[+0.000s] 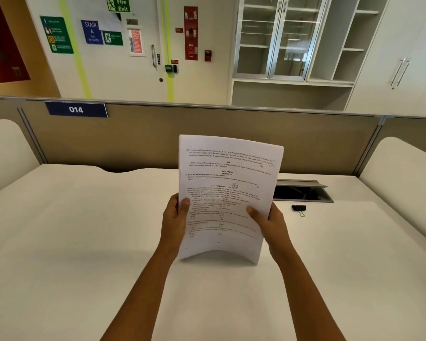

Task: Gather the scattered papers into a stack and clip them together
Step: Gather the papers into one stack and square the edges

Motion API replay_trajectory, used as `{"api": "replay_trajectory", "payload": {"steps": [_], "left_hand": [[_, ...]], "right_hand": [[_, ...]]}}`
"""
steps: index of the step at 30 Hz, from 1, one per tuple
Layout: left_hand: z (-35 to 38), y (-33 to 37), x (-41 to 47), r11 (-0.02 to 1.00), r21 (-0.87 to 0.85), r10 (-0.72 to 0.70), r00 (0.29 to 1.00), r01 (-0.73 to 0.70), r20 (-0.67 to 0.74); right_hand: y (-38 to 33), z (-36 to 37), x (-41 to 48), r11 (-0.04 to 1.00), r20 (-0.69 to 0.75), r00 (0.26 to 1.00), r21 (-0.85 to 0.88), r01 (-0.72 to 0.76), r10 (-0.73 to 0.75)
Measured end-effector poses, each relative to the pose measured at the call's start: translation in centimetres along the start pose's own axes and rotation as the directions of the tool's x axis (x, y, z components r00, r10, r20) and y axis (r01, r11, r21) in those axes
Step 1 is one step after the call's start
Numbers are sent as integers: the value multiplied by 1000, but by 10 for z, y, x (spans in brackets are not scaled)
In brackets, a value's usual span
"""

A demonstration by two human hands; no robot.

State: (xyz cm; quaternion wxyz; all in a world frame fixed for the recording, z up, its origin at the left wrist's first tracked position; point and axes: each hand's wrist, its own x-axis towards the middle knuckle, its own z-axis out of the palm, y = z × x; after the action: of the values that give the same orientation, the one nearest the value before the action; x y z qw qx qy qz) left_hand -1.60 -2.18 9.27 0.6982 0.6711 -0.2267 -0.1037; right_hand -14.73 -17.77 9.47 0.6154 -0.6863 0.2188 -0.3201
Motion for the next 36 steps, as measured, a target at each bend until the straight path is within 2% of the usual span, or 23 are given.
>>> {"api": "replay_trajectory", "payload": {"steps": [7, 11, 17, 21, 36], "left_hand": [[5, 33, 10, 996, 15, 86, 993, -85, -80], [8, 62, 17, 990, -68, 115, 980, -127, -160], [7, 94, 23, 999, -33, -14, 975, 7, -220], [6, 95, 27, 998, 47, -32, 977, 43, -212], [4, 97, 29, 999, 19, -30, 970, 36, -239]], "right_hand": [[-34, 11, -1, 985, -164, 975, 67, 160, -147], [-63, 19, 2, 968, -269, 940, 78, 240, -211], [-93, 23, 6, 958, -402, 877, -1, 288, -264], [-98, 26, 6, 962, -421, 872, -1, 274, -249], [-100, 25, 7, 965, -405, 883, 2, 261, -238]]}}
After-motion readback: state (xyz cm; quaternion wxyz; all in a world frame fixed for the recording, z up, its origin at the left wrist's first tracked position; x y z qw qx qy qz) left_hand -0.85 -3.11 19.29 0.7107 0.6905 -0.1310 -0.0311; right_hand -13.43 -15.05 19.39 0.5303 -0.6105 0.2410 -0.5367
